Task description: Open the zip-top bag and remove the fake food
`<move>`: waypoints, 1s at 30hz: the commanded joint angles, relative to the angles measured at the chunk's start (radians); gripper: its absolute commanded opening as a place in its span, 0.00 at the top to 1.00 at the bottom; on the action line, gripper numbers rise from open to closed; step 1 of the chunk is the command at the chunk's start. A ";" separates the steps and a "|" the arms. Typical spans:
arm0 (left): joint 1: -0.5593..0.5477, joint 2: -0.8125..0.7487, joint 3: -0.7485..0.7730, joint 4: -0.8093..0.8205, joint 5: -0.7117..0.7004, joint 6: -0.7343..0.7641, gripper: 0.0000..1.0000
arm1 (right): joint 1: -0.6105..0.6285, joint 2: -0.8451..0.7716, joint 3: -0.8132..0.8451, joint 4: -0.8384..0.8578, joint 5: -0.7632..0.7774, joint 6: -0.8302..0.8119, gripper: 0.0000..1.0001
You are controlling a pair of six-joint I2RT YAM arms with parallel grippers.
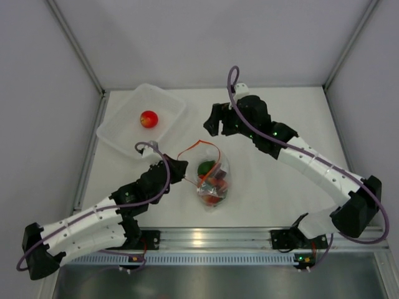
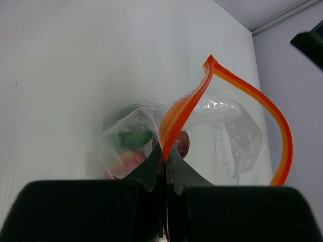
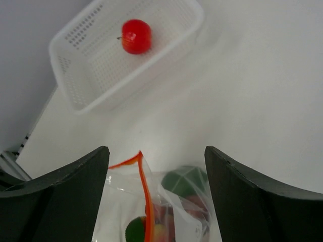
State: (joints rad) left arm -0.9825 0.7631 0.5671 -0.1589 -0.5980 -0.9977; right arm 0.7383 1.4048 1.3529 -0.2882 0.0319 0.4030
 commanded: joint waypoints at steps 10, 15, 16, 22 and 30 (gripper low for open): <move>0.002 0.188 0.123 0.206 0.102 -0.051 1.00 | 0.001 -0.357 -0.173 -0.384 0.123 0.074 0.33; 0.001 0.248 0.146 0.262 0.148 -0.076 1.00 | 0.003 -0.417 -0.267 -0.378 0.109 0.106 0.38; 0.001 0.263 0.151 0.263 0.155 -0.082 1.00 | 0.003 -0.418 -0.276 -0.371 0.106 0.112 0.39; -0.007 0.311 0.192 0.277 0.182 -0.085 1.00 | 0.010 -0.399 -0.319 -0.359 0.120 0.134 0.42; -0.036 0.355 0.223 0.279 0.185 -0.085 1.00 | 0.013 -0.368 -0.374 -0.332 0.155 0.154 0.48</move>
State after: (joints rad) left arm -1.0050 1.1160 0.7486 0.0536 -0.4133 -1.0733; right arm 0.7437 1.0279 0.9924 -0.6399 0.1566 0.5339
